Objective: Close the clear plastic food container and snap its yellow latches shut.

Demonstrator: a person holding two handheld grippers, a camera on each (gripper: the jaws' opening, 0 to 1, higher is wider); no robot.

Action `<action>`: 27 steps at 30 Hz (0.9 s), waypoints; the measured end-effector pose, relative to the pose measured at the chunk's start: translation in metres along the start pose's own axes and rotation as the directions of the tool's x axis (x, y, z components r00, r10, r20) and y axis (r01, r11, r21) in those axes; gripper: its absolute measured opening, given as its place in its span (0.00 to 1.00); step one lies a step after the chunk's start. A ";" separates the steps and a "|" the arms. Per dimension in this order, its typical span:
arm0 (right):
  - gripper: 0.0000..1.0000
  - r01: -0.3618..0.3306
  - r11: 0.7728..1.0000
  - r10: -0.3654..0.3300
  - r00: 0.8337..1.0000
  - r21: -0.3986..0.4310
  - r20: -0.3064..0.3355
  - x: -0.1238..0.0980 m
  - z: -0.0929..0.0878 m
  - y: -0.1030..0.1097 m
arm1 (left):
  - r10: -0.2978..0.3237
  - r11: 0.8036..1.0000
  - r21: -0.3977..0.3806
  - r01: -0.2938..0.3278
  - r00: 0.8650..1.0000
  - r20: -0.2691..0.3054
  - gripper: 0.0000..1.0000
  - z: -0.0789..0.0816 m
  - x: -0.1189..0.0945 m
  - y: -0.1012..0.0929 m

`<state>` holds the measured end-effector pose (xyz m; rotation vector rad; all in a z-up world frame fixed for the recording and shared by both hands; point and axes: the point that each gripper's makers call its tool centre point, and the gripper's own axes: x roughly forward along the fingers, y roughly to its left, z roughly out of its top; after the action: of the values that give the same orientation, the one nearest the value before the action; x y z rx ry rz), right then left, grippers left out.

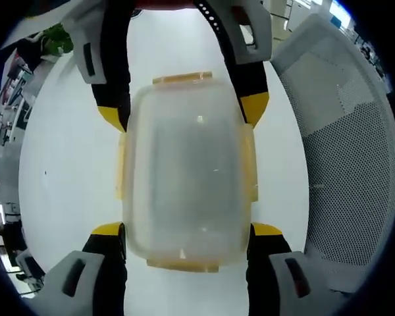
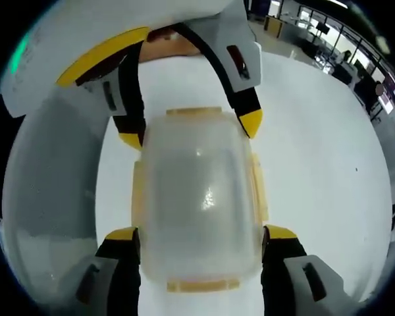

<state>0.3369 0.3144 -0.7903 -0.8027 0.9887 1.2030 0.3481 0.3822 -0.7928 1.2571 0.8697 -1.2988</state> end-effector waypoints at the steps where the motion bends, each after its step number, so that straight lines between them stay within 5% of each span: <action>1: 0.75 0.002 1.000 -0.002 1.000 -0.001 0.000 0.000 0.000 0.000 | 0.001 1.000 0.000 -0.001 1.000 -0.001 0.75 0.000 0.000 0.000; 27: 0.76 -0.017 0.999 0.017 1.000 -0.034 0.009 0.001 0.002 -0.013 | 0.017 0.999 -0.035 -0.018 1.000 -0.020 0.75 -0.001 0.002 0.011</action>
<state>0.3504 0.3139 -0.7906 -0.8159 0.9712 1.2396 0.3595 0.3814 -0.7933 1.2486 0.8900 -1.2545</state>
